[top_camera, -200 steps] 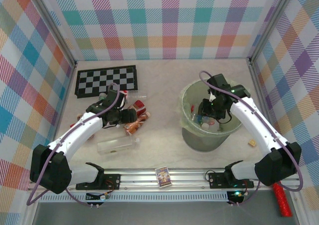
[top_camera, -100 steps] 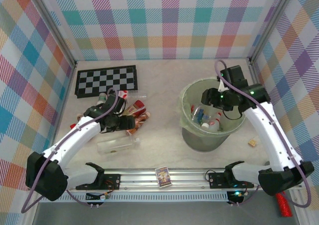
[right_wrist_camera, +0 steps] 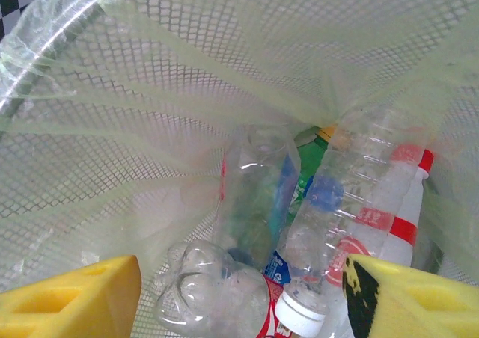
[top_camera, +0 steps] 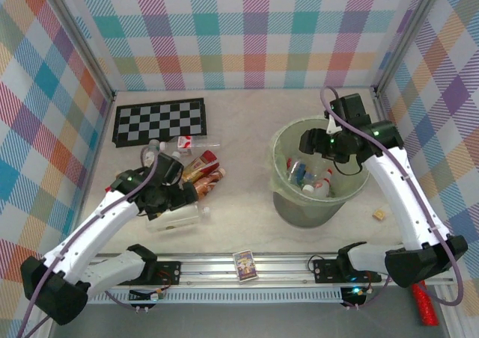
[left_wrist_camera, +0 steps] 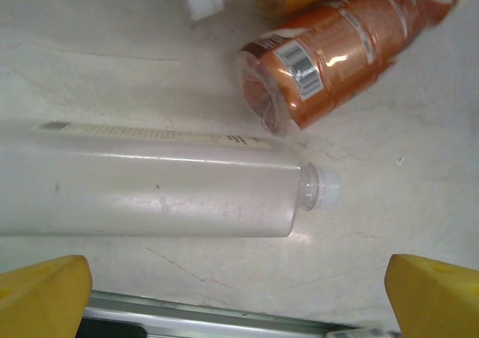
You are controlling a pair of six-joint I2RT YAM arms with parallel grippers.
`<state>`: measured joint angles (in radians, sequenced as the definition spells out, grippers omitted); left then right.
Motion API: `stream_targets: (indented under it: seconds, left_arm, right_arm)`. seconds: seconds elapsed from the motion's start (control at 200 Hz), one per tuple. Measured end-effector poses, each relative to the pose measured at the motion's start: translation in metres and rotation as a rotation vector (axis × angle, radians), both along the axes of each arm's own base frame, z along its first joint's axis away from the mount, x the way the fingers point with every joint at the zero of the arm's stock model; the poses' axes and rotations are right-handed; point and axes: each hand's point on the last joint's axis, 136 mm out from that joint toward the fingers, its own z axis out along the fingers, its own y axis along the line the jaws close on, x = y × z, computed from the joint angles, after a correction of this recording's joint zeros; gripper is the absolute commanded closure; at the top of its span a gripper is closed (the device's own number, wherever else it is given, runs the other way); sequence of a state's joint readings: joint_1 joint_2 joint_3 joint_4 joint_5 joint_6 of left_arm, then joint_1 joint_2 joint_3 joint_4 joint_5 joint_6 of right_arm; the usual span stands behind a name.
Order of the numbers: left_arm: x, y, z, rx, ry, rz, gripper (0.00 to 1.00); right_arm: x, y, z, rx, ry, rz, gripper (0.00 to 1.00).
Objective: Put the plastic bottles in the bin
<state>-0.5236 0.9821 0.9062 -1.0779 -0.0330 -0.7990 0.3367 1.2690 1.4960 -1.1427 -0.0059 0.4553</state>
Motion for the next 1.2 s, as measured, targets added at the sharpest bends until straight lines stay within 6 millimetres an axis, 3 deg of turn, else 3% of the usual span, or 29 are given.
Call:
stream_targets:
  seconds: [0.13,0.38,0.7,0.82,1.2]
  left_arm:
    - [-0.005,0.006,-0.004,-0.057,-0.009,0.182,0.0]
    - [-0.002,0.005,-0.032,-0.084,0.105,0.479,0.0]
    - [-0.014,0.009,-0.046,-0.133,0.189,0.783,0.0]
    - [-0.019,0.011,-0.052,-0.122,0.213,0.839,0.0]
    - [-0.002,0.001,-0.082,-0.102,0.24,0.866,0.0]
  right_arm:
    - [0.003,0.0,0.001,0.0,0.001,0.012,0.28]
    - [0.01,-0.004,0.009,0.011,-0.018,0.022,0.28]
    - [0.026,-0.002,-0.001,0.026,0.032,0.046,0.28]
    - [0.03,-0.002,-0.001,0.031,0.04,0.054,0.28]
    - [0.03,-0.004,0.008,0.03,0.035,0.071,0.28]
